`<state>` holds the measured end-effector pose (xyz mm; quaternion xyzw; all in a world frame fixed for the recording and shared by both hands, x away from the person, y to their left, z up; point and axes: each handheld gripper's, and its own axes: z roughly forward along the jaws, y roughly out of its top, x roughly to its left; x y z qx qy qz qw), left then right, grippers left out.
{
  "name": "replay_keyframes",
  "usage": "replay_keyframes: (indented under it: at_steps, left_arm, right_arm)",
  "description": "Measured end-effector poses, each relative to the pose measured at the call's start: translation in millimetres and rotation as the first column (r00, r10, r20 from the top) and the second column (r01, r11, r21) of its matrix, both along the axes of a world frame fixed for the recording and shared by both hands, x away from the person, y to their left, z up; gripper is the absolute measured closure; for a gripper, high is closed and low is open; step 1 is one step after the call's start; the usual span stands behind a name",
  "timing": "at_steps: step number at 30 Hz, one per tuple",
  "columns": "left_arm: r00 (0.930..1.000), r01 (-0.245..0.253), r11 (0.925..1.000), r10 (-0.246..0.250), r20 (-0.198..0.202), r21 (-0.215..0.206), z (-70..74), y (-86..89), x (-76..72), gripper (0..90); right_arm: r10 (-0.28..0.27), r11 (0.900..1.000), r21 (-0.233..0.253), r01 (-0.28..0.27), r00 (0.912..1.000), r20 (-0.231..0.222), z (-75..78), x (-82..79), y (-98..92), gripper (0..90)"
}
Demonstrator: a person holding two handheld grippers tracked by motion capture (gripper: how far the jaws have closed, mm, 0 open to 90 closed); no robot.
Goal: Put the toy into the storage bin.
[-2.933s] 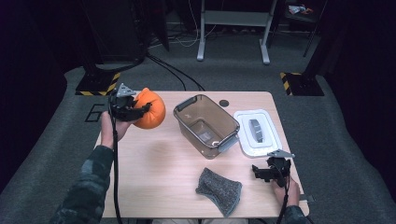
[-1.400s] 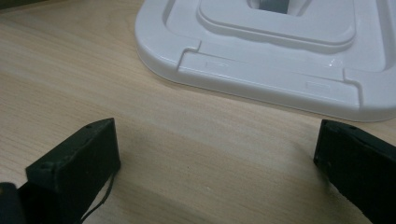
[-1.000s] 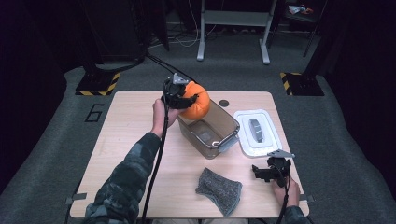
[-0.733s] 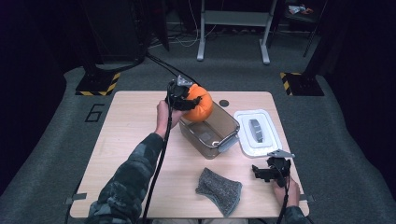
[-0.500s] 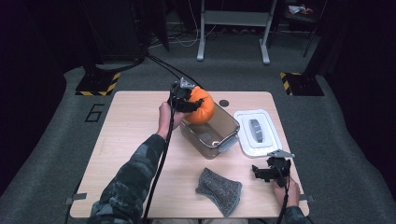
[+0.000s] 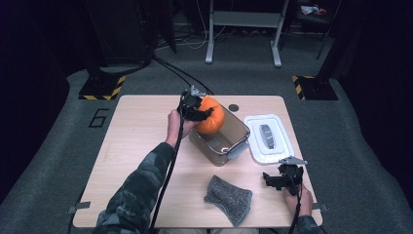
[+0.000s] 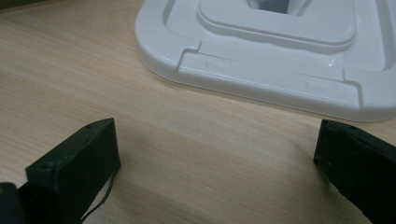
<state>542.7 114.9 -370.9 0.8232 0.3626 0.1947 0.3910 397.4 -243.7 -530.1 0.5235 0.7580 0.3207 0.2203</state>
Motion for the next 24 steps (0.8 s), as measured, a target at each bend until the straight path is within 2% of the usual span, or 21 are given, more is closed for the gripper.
replay_keyframes:
  at_steps: [3,6,9,24]
  left_arm:
    - [0.9999,-0.007,0.9999,0.007,-0.009,-0.009,-4.6,-0.3,1.5,57.0]
    - [0.9998,0.005,0.9999,-0.005,-0.020,0.012,-7.7,-0.5,2.3,56.8]
    - [0.9996,-0.001,0.9999,0.001,-0.029,0.010,-11.5,-2.0,2.7,56.5]
    - [0.9959,0.016,0.9979,-0.010,-0.090,0.063,-22.6,-5.2,8.4,51.3]
  right_arm:
    - [0.000,1.000,0.000,0.000,1.0000,0.000,0.0,0.0,0.0,0.0]
    - [0.000,1.000,0.000,0.000,1.0000,0.000,0.0,0.0,0.0,0.0]
    - [0.000,1.000,0.000,0.000,1.0000,0.000,0.0,0.0,0.0,0.0]
    - [0.000,1.000,0.000,0.000,1.0000,0.000,0.0,0.0,0.0,0.0]
